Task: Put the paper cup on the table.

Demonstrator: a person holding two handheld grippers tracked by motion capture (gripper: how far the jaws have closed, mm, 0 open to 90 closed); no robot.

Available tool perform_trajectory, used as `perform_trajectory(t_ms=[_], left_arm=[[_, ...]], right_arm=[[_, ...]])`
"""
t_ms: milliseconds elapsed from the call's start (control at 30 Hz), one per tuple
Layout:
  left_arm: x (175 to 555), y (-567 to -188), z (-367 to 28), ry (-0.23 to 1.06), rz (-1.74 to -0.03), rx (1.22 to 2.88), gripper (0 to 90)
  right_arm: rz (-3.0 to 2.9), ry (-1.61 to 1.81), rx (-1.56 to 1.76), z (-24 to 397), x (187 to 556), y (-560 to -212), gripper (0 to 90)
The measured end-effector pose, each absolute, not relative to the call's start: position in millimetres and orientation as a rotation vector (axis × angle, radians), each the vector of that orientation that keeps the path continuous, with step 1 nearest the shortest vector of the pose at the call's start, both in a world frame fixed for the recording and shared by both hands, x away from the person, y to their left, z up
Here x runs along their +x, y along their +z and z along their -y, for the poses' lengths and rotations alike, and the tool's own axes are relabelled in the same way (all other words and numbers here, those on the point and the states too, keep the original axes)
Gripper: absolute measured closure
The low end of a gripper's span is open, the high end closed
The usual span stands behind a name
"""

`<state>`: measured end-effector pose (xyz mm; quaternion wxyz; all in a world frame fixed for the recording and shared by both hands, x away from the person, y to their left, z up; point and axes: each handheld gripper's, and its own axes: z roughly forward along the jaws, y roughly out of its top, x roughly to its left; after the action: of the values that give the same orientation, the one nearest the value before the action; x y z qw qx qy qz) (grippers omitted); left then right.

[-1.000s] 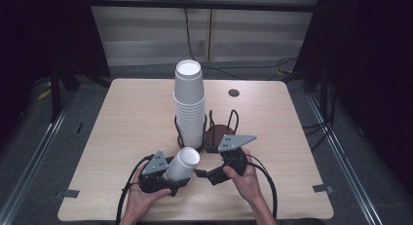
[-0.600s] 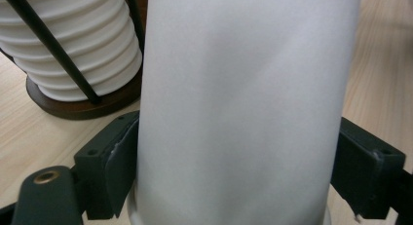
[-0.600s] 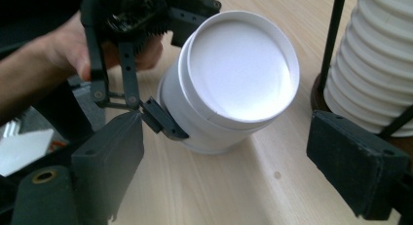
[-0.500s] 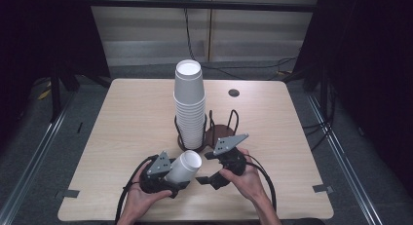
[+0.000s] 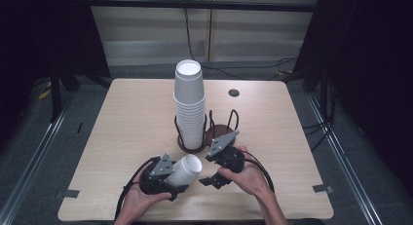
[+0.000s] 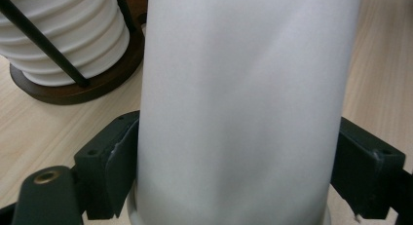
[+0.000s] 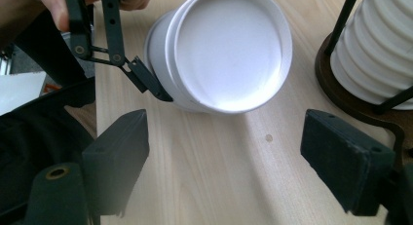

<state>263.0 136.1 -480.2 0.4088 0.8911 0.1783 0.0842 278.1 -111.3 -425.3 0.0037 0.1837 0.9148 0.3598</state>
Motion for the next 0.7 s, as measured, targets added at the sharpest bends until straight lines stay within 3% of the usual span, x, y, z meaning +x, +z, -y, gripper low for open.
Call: perform_trajectory(t_ms=[700], left_arm=[[264.5,-458.6,-122.0,0.276,-0.337,2.410,15.2]], right_arm=[[-2.960,0.899,0.499,96.2,285.3,-418.7,15.1]])
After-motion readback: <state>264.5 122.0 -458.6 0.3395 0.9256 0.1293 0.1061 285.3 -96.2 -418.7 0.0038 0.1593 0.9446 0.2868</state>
